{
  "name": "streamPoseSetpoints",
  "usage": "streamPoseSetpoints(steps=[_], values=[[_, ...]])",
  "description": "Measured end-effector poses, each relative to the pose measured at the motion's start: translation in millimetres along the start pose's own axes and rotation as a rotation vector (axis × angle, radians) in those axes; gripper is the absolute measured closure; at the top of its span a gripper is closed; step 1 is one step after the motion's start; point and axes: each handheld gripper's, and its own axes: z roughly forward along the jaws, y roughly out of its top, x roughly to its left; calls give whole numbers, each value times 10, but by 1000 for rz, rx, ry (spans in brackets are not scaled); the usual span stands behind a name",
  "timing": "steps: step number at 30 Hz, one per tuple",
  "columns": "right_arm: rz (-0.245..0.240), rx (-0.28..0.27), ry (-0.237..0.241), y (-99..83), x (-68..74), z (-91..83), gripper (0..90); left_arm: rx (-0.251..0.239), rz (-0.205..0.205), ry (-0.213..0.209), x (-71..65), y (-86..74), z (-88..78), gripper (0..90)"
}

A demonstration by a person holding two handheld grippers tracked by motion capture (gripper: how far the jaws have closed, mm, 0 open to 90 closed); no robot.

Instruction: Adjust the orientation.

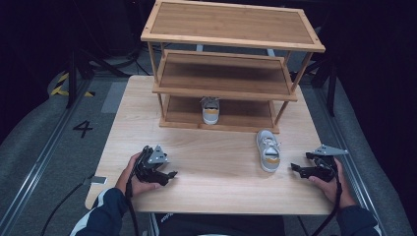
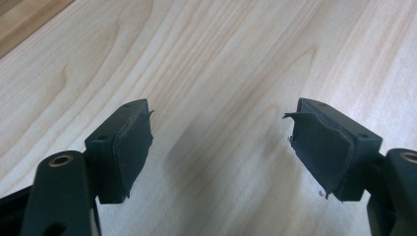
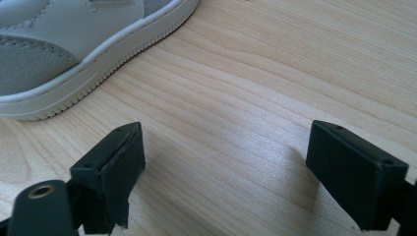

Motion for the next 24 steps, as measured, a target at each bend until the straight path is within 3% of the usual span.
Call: streamPoseSetpoints(steps=[9,15,24], values=[[0,0,0,0,-1,0,151,20,-19,-22,-30,-146,-49,219],[0,0,0,0,-1,0,151,-21,-85,-46,-30,-287,-95,195],[-2,2,1,2,-3,1,149,-19,-105,-25,-55,-370,-168,162]])
